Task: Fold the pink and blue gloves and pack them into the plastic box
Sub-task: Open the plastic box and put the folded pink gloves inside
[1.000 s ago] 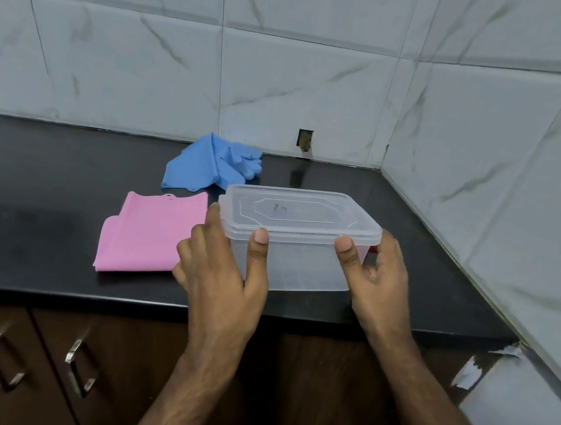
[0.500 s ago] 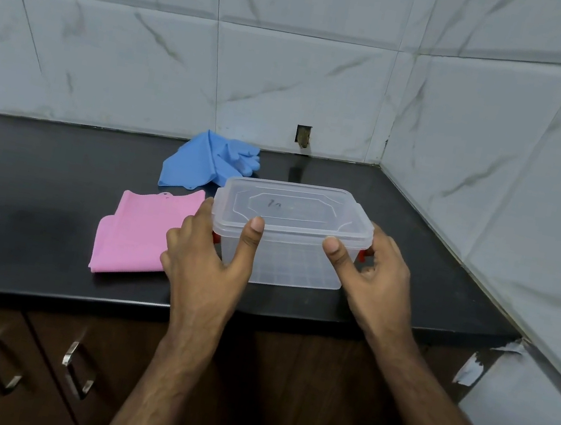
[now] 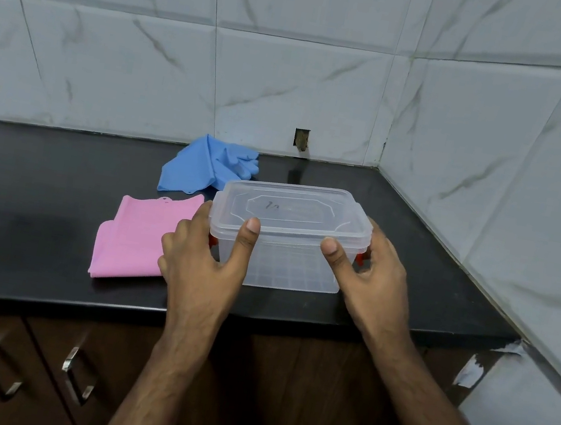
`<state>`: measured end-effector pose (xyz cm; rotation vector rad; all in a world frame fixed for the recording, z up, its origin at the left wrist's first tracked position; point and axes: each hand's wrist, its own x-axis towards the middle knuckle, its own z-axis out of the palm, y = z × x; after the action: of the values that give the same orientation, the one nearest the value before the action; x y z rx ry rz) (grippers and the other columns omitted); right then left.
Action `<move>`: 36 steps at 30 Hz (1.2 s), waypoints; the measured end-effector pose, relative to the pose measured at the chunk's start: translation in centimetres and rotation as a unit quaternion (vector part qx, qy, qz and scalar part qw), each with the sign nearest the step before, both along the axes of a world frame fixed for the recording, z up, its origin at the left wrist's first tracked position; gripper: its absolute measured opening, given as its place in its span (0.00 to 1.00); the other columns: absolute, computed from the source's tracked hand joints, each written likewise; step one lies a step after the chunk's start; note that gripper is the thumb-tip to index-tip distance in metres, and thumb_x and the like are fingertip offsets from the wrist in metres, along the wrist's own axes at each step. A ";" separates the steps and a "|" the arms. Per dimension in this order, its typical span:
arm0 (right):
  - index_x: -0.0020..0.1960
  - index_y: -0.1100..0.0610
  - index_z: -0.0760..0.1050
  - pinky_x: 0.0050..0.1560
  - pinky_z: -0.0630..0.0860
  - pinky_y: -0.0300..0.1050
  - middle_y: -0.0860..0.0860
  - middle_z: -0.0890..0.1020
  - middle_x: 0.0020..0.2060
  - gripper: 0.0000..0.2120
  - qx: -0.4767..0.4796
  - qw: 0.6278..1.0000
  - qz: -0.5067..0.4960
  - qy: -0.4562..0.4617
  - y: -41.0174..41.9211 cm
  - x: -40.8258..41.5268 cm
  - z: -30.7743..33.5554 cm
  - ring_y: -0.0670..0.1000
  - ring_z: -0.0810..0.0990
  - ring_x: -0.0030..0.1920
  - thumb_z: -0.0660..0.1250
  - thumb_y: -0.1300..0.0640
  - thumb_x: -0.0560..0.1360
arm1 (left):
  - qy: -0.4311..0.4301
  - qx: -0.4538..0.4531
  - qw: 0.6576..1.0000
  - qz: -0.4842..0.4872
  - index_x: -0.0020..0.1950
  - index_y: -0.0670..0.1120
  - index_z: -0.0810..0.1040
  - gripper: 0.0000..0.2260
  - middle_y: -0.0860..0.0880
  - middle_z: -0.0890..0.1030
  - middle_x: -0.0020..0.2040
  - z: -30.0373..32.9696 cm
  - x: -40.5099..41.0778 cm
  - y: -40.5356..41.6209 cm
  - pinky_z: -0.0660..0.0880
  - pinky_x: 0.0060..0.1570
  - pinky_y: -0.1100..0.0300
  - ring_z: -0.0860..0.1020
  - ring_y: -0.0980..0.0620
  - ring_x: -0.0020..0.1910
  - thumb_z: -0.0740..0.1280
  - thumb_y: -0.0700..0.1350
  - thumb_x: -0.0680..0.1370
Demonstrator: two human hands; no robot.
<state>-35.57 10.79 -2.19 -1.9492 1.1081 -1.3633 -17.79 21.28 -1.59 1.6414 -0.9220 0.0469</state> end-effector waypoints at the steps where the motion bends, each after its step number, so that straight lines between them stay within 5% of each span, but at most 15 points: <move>1: 0.75 0.43 0.66 0.63 0.79 0.54 0.45 0.77 0.66 0.44 0.001 1.000 0.002 0.000 0.0 0.0 0.0 0.47 0.76 0.65 0.60 0.21 0.66 | 0.002 0.004 1.000 0.000 0.73 0.57 0.70 0.36 0.55 0.71 0.54 0.0 0.0 0.0 0.61 0.58 0.53 0.63 0.57 0.55 0.54 0.76 0.72; 8: 0.77 0.36 0.60 0.60 0.79 0.51 0.42 0.74 0.64 0.43 -0.001 1.000 0.027 -0.014 -0.1 -0.2 -0.3 0.45 0.76 0.63 0.57 0.19 0.67 | 0.012 -0.009 1.000 -0.023 0.67 0.58 0.74 0.27 0.61 0.67 0.61 0.6 0.4 0.2 0.60 0.63 0.52 0.60 0.63 0.60 0.60 0.70 0.74; 12: 0.78 0.36 0.56 0.48 0.75 0.31 0.46 0.69 0.60 0.46 -0.010 0.999 0.050 -0.013 -0.2 -0.4 -0.2 0.36 0.74 0.58 0.51 0.17 0.65 | 0.052 -0.031 0.997 -0.053 0.51 0.72 0.71 0.11 0.76 0.72 0.51 0.9 0.5 0.4 0.64 0.62 0.53 0.65 0.75 0.56 0.59 0.74 0.73; 16: 0.79 0.39 0.60 0.49 0.70 0.19 0.48 0.65 0.57 0.45 -0.031 0.997 0.052 -0.053 0.0 -0.6 -0.2 0.32 0.71 0.58 0.49 0.18 0.68 | 0.092 -0.060 0.992 -0.054 0.52 0.74 0.71 0.12 0.77 0.71 0.52 1.1 0.0 0.8 0.67 0.71 0.45 0.68 0.61 0.65 0.59 0.75 0.72; 19: 0.78 0.40 0.62 0.53 0.76 0.27 0.48 0.65 0.60 0.42 -0.037 0.997 0.039 -0.056 0.4 -0.7 -0.3 0.37 0.75 0.57 0.47 0.20 0.70 | 0.100 -0.093 0.990 -0.047 0.63 0.67 0.72 0.23 0.69 0.74 0.58 1.2 -0.5 1.2 0.68 0.72 0.43 0.70 0.57 0.69 0.60 0.75 0.72; 21: 0.77 0.37 0.63 0.55 0.82 0.43 0.47 0.66 0.62 0.38 -0.035 0.997 0.038 -0.061 0.7 -0.9 -0.5 0.48 0.79 0.52 0.47 0.21 0.72 | 0.105 -0.110 0.988 -0.042 0.69 0.61 0.71 0.30 0.61 0.75 0.64 1.2 -0.7 1.5 0.69 0.71 0.48 0.71 0.56 0.69 0.62 0.74 0.72; 24: 0.74 0.37 0.68 0.55 0.81 0.52 0.45 0.68 0.60 0.34 -0.032 0.994 0.039 -0.093 1.4 -1.1 -0.8 0.52 0.78 0.48 0.48 0.24 0.75 | 0.109 -0.127 0.985 -0.039 0.74 0.58 0.69 0.34 0.56 0.73 0.70 1.3 -0.9 2.1 0.68 0.70 0.53 0.71 0.55 0.69 0.64 0.71 0.72; 26: 0.73 0.40 0.71 0.54 0.81 0.47 0.46 0.70 0.59 0.33 -0.025 0.990 0.044 -0.133 1.9 -1.3 -1.0 0.51 0.78 0.47 0.49 0.25 0.76 | 0.088 -0.139 0.986 -0.036 0.75 0.57 0.69 0.33 0.55 0.73 0.70 1.5 -1.2 2.4 0.67 0.67 0.65 0.71 0.56 0.68 0.65 0.68 0.72; 29: 0.64 0.34 0.75 0.37 0.75 0.33 0.56 0.74 0.59 0.21 0.021 0.976 0.062 -0.209 3.0 -1.8 -0.8 0.44 0.75 0.39 0.53 0.29 0.78 | 0.048 -0.137 0.989 -0.034 0.75 0.56 0.70 0.31 0.56 0.74 0.69 2.1 -2.1 2.7 0.64 0.57 0.81 0.71 0.56 0.67 0.66 0.63 0.74; 31: 0.64 0.34 0.75 0.32 0.71 0.33 0.52 0.76 0.60 0.16 0.041 0.968 0.053 -0.240 3.5 -2.6 -0.2 0.42 0.75 0.39 0.54 0.37 0.82 | 0.019 -0.124 0.991 -0.043 0.76 0.53 0.70 0.29 0.57 0.73 0.68 2.4 -3.0 2.9 0.68 0.70 0.62 0.71 0.54 0.70 0.68 0.59 0.75; 33: 0.67 0.37 0.76 0.28 0.71 0.33 0.47 0.79 0.57 0.16 0.041 0.964 0.037 -0.262 3.9 -3.6 0.5 0.41 0.77 0.39 0.56 0.41 0.83 | -0.002 -0.103 0.994 -0.046 0.76 0.51 0.70 0.30 0.55 0.74 0.70 2.8 -4.1 3.0 0.68 0.72 0.42 0.69 0.52 0.72 0.67 0.57 0.76; 36: 0.58 0.31 0.77 0.25 0.70 0.35 0.43 0.84 0.51 0.12 0.028 0.961 0.026 -0.273 5.0 -5.0 1.6 0.39 0.79 0.38 0.57 0.46 0.85 | -0.022 -0.079 0.995 -0.061 0.77 0.49 0.67 0.30 0.51 0.73 0.73 3.0 -5.7 3.0 0.64 0.73 0.38 0.67 0.52 0.73 0.68 0.57 0.77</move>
<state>-40.53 15.77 -0.54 -1.4153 0.8079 -1.6795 -23.48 24.30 1.36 1.4410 -1.0254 0.0710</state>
